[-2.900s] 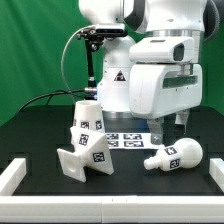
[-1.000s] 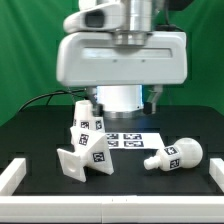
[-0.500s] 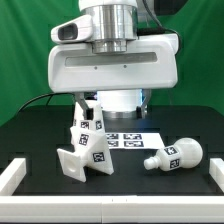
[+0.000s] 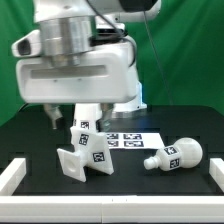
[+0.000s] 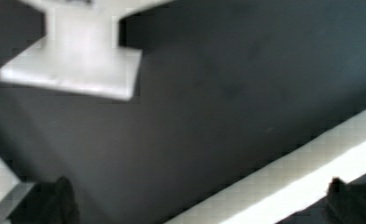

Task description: Assemble lamp

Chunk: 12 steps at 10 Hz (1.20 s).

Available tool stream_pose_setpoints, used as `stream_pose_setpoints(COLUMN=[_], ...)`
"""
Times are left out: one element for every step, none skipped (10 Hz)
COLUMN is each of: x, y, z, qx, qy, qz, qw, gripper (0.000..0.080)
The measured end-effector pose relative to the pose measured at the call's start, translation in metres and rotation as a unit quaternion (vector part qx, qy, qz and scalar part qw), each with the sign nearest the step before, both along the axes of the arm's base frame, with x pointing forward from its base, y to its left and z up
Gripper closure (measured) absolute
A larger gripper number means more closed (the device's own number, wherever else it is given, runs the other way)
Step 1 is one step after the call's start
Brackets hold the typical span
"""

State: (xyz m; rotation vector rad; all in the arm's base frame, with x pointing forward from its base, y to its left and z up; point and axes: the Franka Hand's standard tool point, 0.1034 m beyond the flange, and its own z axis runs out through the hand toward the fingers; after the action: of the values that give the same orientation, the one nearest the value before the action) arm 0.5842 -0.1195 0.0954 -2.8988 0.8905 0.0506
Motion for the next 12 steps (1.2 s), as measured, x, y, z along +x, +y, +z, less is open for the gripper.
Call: stream_pose_setpoints(x=[0.0,0.001,0.0,-0.005,-0.009,-0.016,-0.021,-0.023,-0.03,-0.028,-0.031,-0.038], y=[-0.001,0.0,0.0,-0.003,-0.015,-0.018,-0.019,-0.022,-0.02,-0.022,-0.022,-0.022], z=[0.001,0.0,-0.001,-0.005,-0.014,-0.019,-0.022,-0.028,-0.028,-0.03,-0.031,-0.033], qx=[0.005,0.005,0.005,0.017,0.038,0.061,0.09,0.112,0.142,0.155,0.166,0.186], qy=[0.006,0.005,0.005,0.017,0.038,0.075,0.119,0.154,0.206,0.227,0.247,0.28], qz=[-0.035,-0.032,-0.028,-0.011,-0.01,-0.012,-0.009,-0.01,-0.012,-0.007,-0.004,0.0], qw=[0.999,0.999,1.0,1.0,0.999,0.995,0.989,0.982,0.968,0.961,0.955,0.942], gripper=[0.01,0.01,0.01,0.01,0.01,0.01,0.01,0.01,0.01,0.01,0.01,0.01])
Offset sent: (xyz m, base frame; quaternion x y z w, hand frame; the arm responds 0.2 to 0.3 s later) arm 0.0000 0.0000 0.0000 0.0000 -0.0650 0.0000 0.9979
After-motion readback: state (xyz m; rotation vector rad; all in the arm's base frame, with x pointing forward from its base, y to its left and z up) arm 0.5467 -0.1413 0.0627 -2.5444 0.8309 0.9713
